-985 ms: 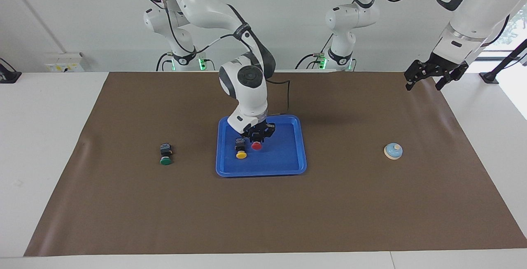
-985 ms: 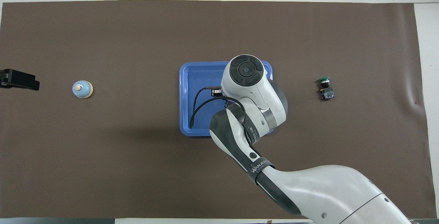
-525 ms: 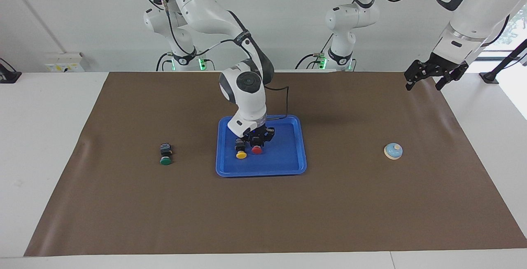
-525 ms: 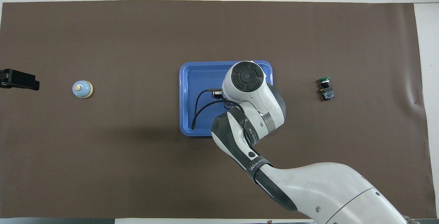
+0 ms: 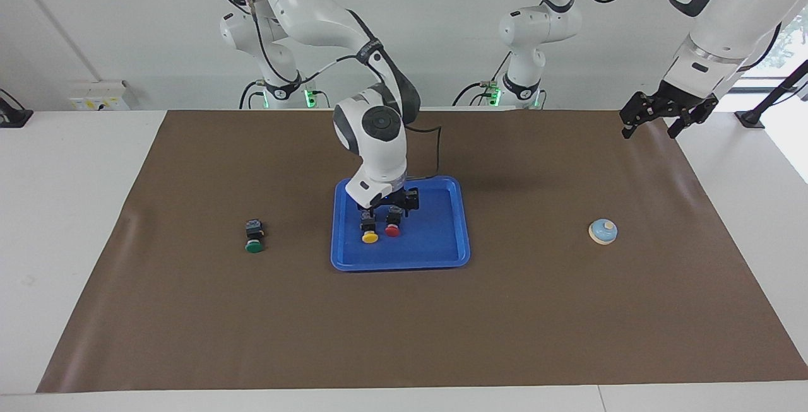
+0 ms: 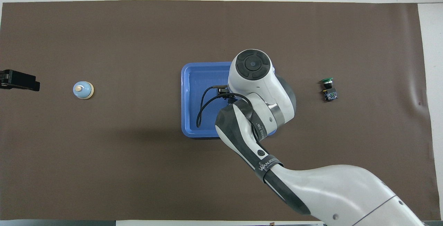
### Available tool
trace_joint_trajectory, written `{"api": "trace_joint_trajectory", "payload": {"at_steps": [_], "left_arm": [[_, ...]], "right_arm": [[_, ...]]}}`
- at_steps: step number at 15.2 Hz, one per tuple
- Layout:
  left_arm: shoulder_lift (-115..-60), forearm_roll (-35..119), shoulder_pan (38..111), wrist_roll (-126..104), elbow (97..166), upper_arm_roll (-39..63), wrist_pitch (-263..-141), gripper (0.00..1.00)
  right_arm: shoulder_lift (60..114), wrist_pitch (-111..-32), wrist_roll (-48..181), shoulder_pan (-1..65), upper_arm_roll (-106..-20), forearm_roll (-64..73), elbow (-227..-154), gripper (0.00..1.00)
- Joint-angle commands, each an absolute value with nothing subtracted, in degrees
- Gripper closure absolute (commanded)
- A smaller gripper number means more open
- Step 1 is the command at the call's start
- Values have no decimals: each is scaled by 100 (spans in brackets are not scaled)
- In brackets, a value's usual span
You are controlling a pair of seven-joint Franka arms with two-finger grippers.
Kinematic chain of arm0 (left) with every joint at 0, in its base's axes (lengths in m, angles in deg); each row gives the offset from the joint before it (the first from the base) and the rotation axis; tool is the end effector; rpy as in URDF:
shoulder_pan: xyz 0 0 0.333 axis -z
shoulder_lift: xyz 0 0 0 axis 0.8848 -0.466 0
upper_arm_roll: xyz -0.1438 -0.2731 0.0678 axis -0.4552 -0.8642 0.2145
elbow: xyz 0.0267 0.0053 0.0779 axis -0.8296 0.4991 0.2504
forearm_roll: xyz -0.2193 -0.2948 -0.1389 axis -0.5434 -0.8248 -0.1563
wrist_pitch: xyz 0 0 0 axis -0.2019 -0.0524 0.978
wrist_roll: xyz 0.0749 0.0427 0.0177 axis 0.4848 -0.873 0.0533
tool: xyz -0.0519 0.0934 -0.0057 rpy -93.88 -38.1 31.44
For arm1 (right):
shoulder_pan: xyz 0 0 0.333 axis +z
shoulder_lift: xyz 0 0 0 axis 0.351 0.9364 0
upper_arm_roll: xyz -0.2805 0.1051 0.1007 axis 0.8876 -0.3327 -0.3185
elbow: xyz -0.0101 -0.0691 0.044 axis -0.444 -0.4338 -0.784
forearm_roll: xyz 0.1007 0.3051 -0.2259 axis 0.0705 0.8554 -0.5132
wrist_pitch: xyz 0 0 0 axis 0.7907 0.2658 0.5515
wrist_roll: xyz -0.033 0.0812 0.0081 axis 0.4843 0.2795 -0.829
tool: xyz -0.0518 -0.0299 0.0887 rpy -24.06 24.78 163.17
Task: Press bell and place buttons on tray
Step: 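Carry the red button into the tray beside the yellow one, release, then move the right gripper back and grasp the green button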
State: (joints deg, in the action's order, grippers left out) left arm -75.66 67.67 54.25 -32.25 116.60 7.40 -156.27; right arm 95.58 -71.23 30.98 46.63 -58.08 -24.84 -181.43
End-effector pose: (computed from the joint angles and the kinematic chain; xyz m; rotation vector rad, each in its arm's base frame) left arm 0.5478 0.0044 0.6103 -3.1268 0.1429 -0.0082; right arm 0.5858 0.3142 0.3641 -3.1267 -0.0155 0.0734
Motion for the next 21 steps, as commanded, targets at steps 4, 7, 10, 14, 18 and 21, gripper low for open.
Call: {"api": "trace_joint_trajectory", "payload": {"at_steps": [4,7,10,14,18,21], "left_arm": [[-7427,6728,5431,-3267,11807,782,-15654,0],[-7427,6728,5431,-3267,11807,774,-15654,0],[-7427,6728,5431,-3267,11807,774,-15654,0],[-7427,6728,5431,-3267,11807,774,-15654,0],[-7427,6728,5431,-3267,11807,774,-15654,0],[-7427,6728,5431,-3267,11807,774,-15654,0]], "right_arm": [[8980,-6840,6203,2884,-5861,-2460,-18454,0],[8857,-6980,6622,2548,-5853,-2451,-18849,0],[8760,-7979,6421,2188,-5853,-2451,-19621,0],[8830,-8264,6297,1845,-5853,-2451,-19896,0],[8839,-8308,5709,1765,-5853,-2451,-20107,0],[8795,-8317,5409,1791,-5861,-2433,-20256,0]]}}
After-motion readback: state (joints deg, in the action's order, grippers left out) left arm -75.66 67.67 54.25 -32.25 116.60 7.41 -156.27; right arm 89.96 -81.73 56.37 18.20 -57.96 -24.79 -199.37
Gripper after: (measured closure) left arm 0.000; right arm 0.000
